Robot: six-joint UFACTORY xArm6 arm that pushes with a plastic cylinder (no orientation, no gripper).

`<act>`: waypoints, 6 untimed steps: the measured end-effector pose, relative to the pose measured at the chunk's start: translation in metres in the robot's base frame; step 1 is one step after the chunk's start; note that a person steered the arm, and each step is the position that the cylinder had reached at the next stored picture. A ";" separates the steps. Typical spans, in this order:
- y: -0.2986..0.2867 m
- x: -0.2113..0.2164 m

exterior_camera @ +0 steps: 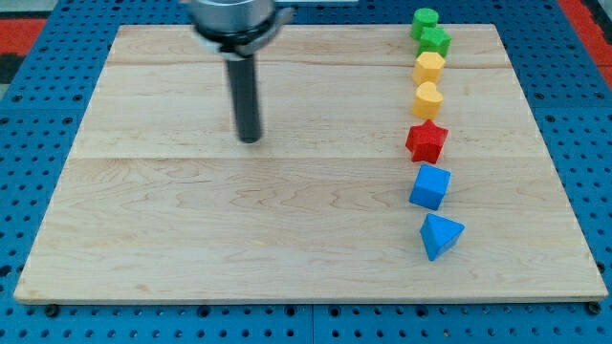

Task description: Move red circle at center

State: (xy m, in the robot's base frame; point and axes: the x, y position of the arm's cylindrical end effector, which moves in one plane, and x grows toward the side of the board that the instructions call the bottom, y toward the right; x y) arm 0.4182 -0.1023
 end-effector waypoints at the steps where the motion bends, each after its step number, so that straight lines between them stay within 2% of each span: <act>1: -0.016 0.003; 4: -0.021 0.010; 5: -0.059 0.015; 6: -0.091 -0.015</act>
State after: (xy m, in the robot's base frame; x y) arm 0.4035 -0.1928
